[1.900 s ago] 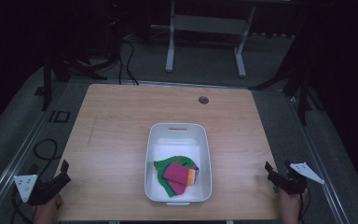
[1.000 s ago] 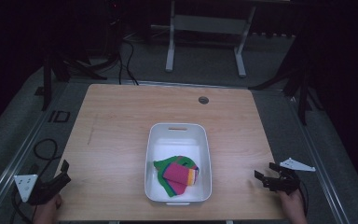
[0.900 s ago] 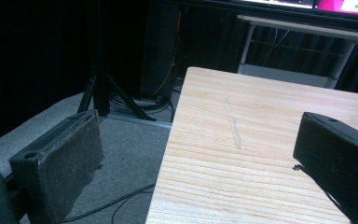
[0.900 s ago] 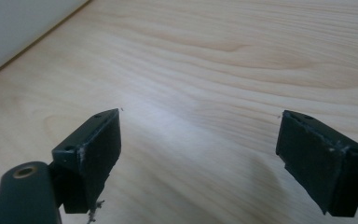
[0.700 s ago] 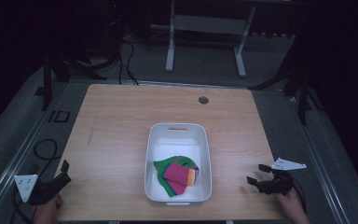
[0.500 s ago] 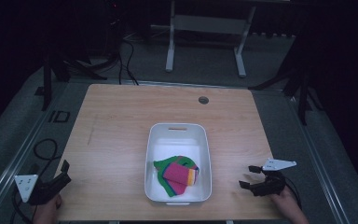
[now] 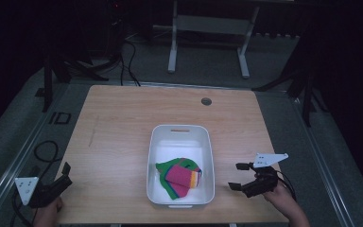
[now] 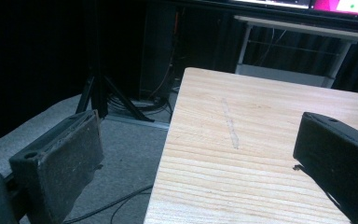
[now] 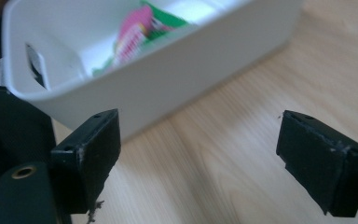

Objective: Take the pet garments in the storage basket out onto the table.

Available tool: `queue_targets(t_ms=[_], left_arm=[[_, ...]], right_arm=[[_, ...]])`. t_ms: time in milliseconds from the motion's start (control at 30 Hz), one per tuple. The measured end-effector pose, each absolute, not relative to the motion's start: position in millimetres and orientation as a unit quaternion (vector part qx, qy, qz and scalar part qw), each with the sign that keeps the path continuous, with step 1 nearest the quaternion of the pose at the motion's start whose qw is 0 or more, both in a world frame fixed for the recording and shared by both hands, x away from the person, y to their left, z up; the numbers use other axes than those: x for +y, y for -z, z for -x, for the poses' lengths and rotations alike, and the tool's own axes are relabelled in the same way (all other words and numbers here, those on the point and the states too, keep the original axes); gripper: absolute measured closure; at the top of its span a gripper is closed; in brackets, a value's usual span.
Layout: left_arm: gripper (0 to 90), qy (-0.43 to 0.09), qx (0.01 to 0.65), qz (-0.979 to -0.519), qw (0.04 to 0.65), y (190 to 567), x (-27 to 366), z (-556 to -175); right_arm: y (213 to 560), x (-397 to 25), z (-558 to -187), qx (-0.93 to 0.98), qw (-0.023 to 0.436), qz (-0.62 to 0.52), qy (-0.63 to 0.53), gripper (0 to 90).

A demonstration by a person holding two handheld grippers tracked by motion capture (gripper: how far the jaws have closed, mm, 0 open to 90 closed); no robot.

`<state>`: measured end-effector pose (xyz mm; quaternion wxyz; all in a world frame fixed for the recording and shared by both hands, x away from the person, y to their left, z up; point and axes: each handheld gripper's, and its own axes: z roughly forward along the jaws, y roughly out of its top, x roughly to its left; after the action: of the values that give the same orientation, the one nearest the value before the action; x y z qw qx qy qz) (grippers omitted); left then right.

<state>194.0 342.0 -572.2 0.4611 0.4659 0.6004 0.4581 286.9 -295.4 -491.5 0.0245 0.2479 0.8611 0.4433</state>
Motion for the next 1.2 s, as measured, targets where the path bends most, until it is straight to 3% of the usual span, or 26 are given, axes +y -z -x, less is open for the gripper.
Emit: queue_targets(t_ms=[467,1200], left_arm=[[1.8,-0.455,0.599,-0.469,0.463,572,342,-194],[1.8,-0.45,0.599,-0.47,0.467,572,343,-194]], right_arm=[[459,-237,-293,0.877,0.029,-0.207,-0.433,13.5],[460,-129,-318,0.924,0.011,-0.138,-0.357,14.1]])
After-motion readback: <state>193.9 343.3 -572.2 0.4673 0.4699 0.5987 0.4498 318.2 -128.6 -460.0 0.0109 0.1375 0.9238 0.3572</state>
